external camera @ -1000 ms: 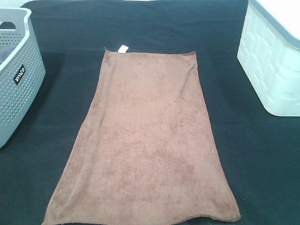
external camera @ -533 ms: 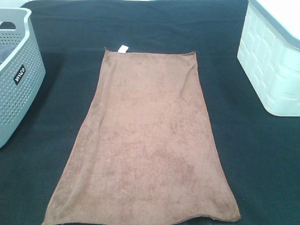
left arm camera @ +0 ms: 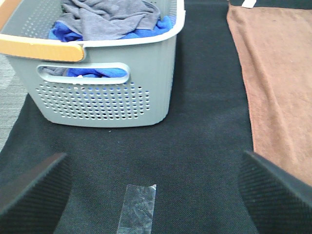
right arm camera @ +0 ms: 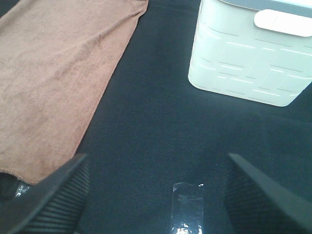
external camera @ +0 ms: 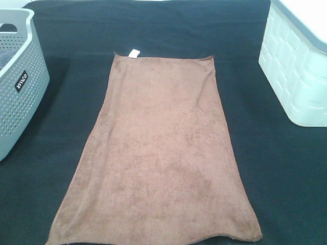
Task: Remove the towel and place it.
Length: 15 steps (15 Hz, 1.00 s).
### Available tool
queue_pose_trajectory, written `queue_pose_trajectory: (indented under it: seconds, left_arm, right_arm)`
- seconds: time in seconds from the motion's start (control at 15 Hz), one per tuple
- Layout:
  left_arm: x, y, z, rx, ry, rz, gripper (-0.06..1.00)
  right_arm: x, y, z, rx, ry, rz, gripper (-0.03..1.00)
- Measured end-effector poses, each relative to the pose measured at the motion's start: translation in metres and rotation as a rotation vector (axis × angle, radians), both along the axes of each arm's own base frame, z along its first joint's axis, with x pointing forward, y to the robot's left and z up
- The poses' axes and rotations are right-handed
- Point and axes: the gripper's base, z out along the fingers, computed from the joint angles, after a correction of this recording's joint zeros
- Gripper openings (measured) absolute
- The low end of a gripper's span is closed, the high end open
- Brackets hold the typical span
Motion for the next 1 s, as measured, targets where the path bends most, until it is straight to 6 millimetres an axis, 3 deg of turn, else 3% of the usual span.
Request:
queue_pose_trajectory:
  seconds: [1.0]
  left_arm:
    - [0.0002,-0.0007,-0.0003,-0.008,0.001,-0.005,0.86]
  right_arm:
    - [-0.0001,0.0006,0.0000,0.000,0.000,0.008,0.73]
